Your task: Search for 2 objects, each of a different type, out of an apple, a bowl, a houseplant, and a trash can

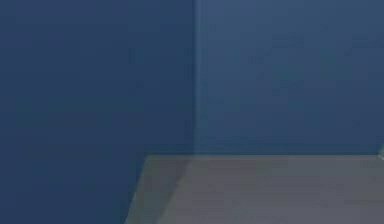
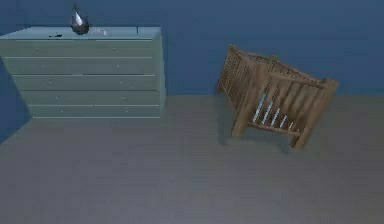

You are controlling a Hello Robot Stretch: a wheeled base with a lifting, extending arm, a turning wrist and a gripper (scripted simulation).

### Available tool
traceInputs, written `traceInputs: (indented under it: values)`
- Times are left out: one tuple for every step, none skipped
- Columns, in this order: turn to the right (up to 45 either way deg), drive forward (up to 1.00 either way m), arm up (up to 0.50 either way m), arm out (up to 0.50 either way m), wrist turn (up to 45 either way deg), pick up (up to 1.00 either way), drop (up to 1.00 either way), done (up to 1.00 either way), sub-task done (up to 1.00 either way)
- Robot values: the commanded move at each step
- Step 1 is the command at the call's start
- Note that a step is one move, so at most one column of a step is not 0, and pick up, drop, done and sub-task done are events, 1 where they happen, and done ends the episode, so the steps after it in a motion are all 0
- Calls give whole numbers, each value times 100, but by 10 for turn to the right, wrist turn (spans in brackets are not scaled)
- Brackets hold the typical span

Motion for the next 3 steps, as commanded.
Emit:
traceInputs:
  values:
    - [450,0,0,0,0,0,0,0,0]
    - [420,0,0,0,0,0,0,0,0]
    - [0,5,0,0,0,0,0,0,0]
